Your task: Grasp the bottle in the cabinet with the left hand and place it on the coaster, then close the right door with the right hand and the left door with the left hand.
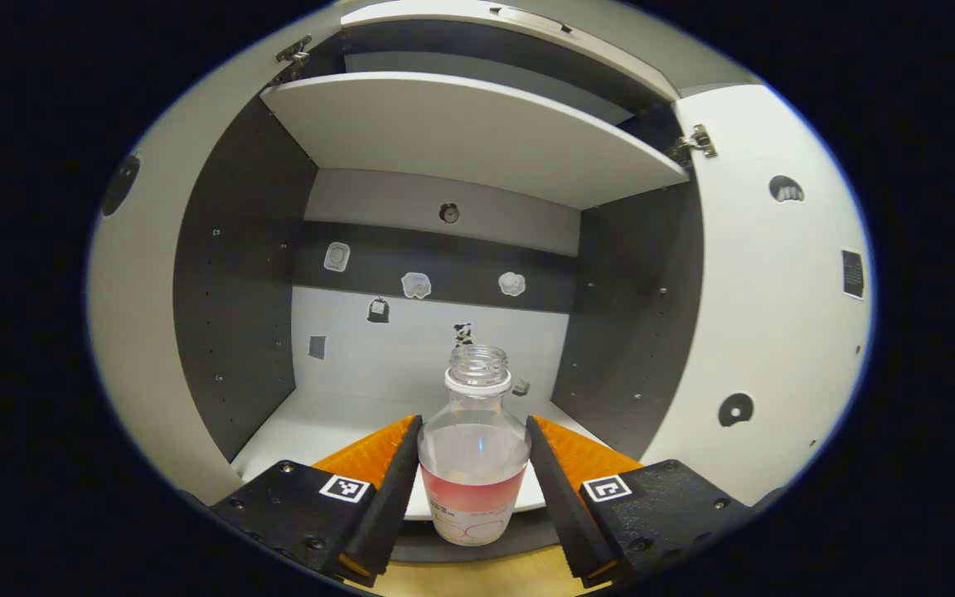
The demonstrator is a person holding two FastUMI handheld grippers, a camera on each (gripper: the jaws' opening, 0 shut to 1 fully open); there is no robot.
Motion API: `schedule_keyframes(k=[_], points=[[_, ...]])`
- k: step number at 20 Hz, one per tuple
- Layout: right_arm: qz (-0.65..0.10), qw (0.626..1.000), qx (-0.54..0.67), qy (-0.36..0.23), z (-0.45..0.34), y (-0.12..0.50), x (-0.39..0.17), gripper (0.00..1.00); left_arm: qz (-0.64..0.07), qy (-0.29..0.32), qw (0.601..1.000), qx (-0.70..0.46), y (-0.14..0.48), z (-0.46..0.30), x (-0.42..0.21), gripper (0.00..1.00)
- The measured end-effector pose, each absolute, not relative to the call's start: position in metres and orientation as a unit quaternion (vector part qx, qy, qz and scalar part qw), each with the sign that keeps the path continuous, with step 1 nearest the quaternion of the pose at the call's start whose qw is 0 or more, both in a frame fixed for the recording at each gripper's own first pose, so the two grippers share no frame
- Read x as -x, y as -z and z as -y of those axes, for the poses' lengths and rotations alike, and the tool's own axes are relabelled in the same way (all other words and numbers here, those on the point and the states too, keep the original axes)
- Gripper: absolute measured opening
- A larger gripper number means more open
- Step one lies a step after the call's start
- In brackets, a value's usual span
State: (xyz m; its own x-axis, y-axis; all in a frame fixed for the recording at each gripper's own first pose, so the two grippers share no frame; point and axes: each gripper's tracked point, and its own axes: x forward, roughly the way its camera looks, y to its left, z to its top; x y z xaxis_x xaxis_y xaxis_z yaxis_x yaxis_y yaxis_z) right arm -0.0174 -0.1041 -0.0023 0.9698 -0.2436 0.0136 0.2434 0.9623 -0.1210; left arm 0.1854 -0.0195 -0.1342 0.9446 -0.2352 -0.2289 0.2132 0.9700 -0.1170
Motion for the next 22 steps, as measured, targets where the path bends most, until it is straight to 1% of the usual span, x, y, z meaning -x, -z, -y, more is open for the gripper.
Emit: schedule_keyframes(k=[4,8,9,10,14,17,20,21,22], points=[[0.008,0.994,0.056,0.098,0.095,-0.002,0.023,0.96,-0.13,0.154,0.978,0.045,0.138,0.025,-0.136,0.78],[0.012,0.996,0.046,0.074,0.083,-0.003,0.022,0.96,-0.141,0.195,0.97,0.035,0.156,0.031,-0.088,0.78],[0.014,0.997,0.043,0.069,0.081,-0.006,0.024,0.99,-0.146,0.204,0.967,0.036,0.163,0.033,-0.077,0.78],[0.017,0.997,0.041,0.065,0.08,-0.006,0.025,0.96,-0.149,0.211,0.965,0.038,0.169,0.034,-0.066,0.78],[0.018,0.997,0.041,0.057,0.078,-0.006,0.028,0.96,-0.159,0.235,0.958,0.042,0.205,0.037,-0.025,0.78],[0.014,0.997,0.044,0.057,0.078,-0.004,0.031,0.96,-0.165,0.227,0.96,-0.009,0.239,0.03,-0.001,0.79],[0.017,0.997,0.04,0.057,0.079,-0.008,0.035,0.96,-0.185,0.246,0.951,-0.041,0.274,0.038,0.029,0.79],[0.017,0.997,0.038,0.058,0.08,-0.008,0.037,0.99,-0.192,0.251,0.948,-0.041,0.284,0.04,0.04,0.8],[0.017,0.997,0.038,0.06,0.082,-0.009,0.037,0.96,-0.195,0.256,0.946,-0.036,0.292,0.043,0.048,0.8]])
